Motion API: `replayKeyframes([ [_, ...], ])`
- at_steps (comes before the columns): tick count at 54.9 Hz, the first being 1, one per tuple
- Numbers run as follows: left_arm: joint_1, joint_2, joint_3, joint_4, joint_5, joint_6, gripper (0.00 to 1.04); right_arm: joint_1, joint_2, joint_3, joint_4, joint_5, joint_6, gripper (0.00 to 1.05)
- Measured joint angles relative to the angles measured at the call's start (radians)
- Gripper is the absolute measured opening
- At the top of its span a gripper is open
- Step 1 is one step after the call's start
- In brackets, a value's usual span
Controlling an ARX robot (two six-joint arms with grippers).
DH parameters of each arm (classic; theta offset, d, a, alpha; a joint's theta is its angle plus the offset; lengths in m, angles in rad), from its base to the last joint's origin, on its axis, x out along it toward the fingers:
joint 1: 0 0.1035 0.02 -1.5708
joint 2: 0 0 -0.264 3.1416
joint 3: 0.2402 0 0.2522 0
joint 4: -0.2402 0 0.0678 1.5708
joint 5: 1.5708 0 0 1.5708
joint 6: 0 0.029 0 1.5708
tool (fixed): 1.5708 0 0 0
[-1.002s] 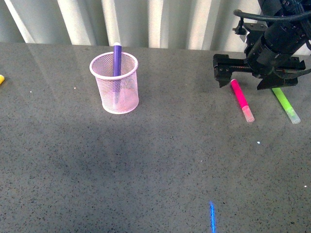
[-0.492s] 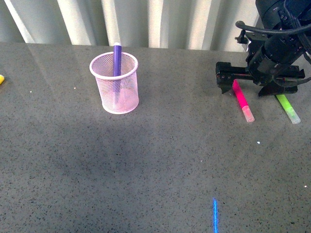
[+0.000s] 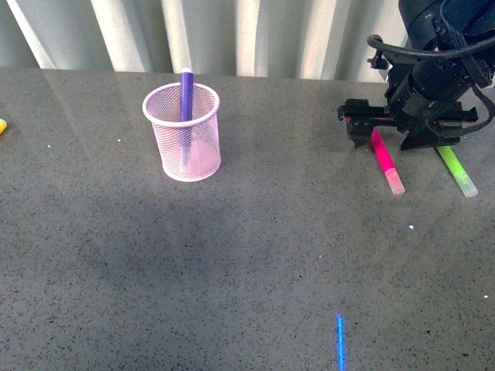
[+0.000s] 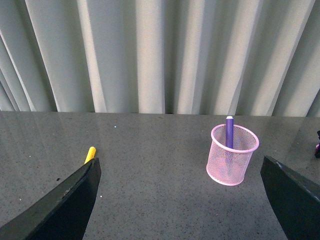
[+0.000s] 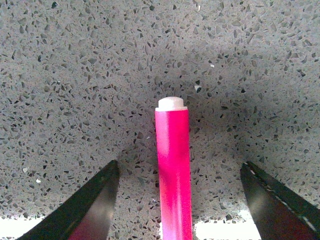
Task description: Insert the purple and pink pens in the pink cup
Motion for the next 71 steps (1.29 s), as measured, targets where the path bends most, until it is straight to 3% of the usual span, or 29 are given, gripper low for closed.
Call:
replayKeyframes([
  [12, 0.0, 0.0, 0.0, 0.0, 0.0, 0.0, 0.98, 0.009, 0.013, 0.022, 0.0, -0.008, 0.006, 0.29],
  [19, 0.0, 0.0, 0.0, 0.0, 0.0, 0.0, 0.98, 0.013, 0.013, 0.017, 0.017, -0.023, 0.008, 0.12],
  [37, 0.0, 0.0, 0.0, 0.0, 0.0, 0.0, 0.98, 0.012, -0.017, -0.049, 0.096, -0.013, -0.005, 0.11],
  [45, 0.0, 0.0, 0.0, 0.0, 0.0, 0.0, 0.98, 0.023, -0.093, -0.186, 0.293, 0.079, -0.13, 0.11],
  [52, 0.0, 0.0, 0.0, 0.0, 0.0, 0.0, 0.98, 0.027, -0.172, -0.264, 0.415, 0.084, -0.192, 0.11],
  [71, 0.0, 0.0, 0.0, 0.0, 0.0, 0.0, 0.98, 0.072, -0.404, -0.504, 0.851, -0.129, -0.265, 0.11],
])
